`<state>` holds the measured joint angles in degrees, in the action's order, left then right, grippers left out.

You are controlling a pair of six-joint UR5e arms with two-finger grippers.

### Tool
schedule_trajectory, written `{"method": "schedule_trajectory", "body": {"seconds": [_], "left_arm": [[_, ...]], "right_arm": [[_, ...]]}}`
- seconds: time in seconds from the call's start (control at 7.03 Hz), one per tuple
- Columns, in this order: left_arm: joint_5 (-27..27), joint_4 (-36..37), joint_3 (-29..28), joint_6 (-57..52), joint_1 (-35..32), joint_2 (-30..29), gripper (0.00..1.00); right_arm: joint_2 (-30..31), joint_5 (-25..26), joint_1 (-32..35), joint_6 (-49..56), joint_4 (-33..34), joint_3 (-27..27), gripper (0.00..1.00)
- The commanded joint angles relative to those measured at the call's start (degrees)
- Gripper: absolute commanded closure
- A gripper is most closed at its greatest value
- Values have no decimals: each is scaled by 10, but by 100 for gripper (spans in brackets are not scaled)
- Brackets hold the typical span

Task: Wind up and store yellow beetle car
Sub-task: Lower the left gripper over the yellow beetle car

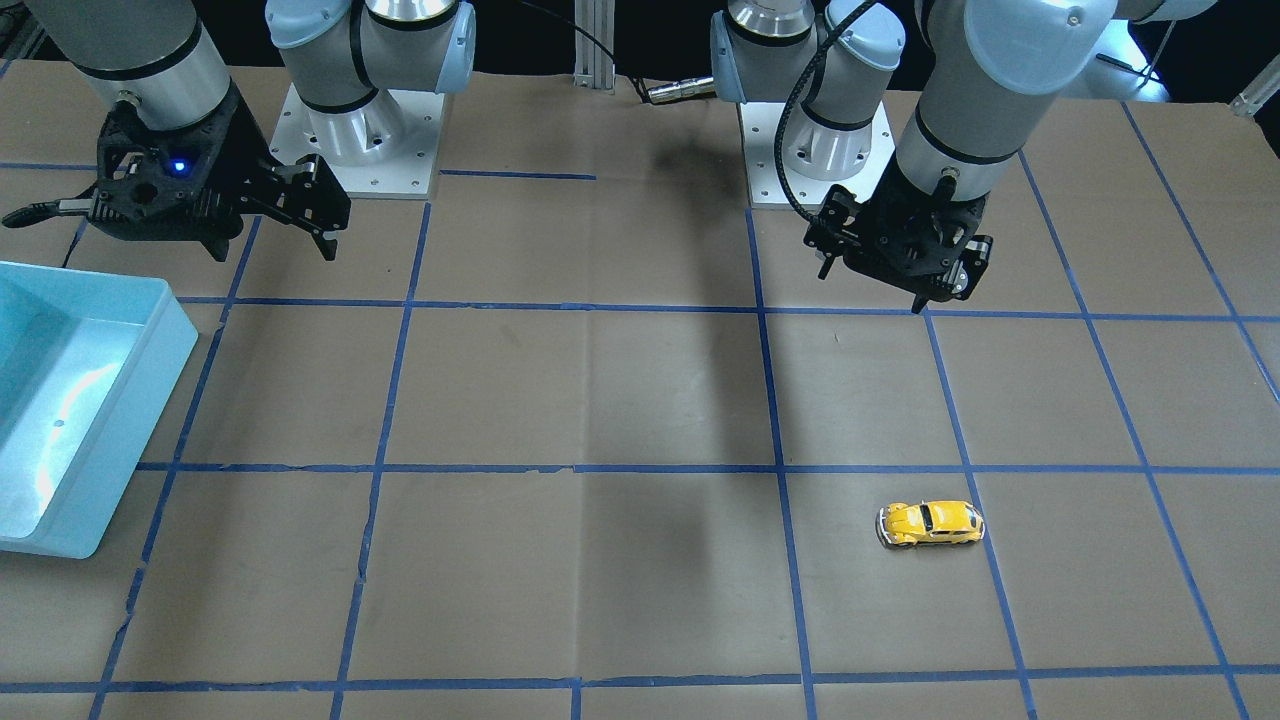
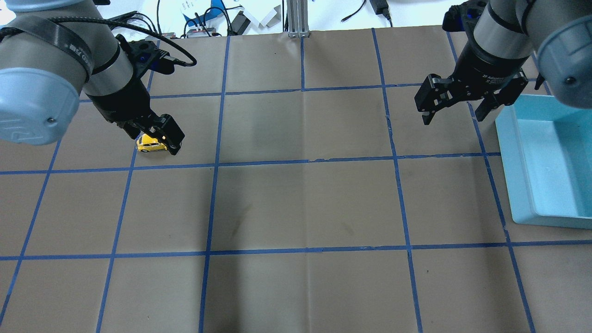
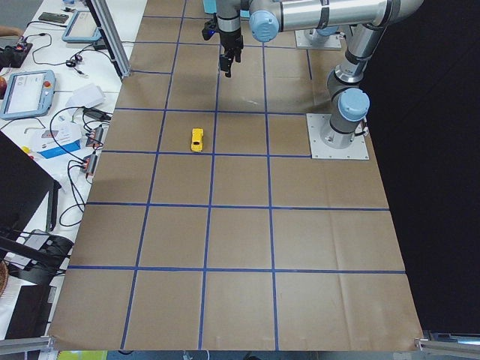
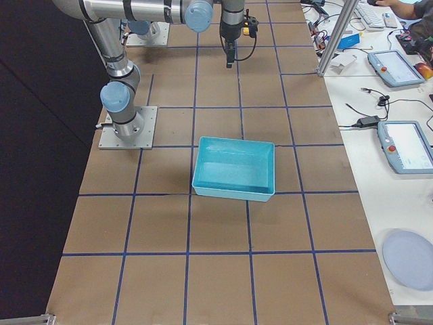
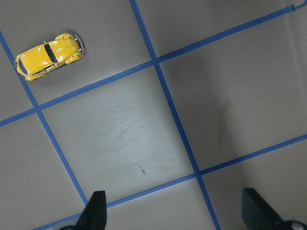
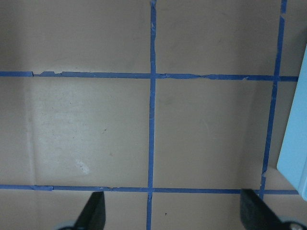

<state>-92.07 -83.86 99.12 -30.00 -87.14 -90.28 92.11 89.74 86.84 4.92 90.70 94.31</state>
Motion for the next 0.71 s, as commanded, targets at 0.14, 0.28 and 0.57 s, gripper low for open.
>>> {"method": "schedule_trajectory", "body": {"seconds": [0.14,0.28,0.57], "left_arm": [[1,63,45,-164,50,-18,2],[1,66,54,-246,81,-25,2],[1,137,75,-415,96,-47,1]], "right_arm": [[0,0,0,0,0,0,0],[0,0,0,0,0,0,0],[0,-3,2,3,0,9,0]]}}
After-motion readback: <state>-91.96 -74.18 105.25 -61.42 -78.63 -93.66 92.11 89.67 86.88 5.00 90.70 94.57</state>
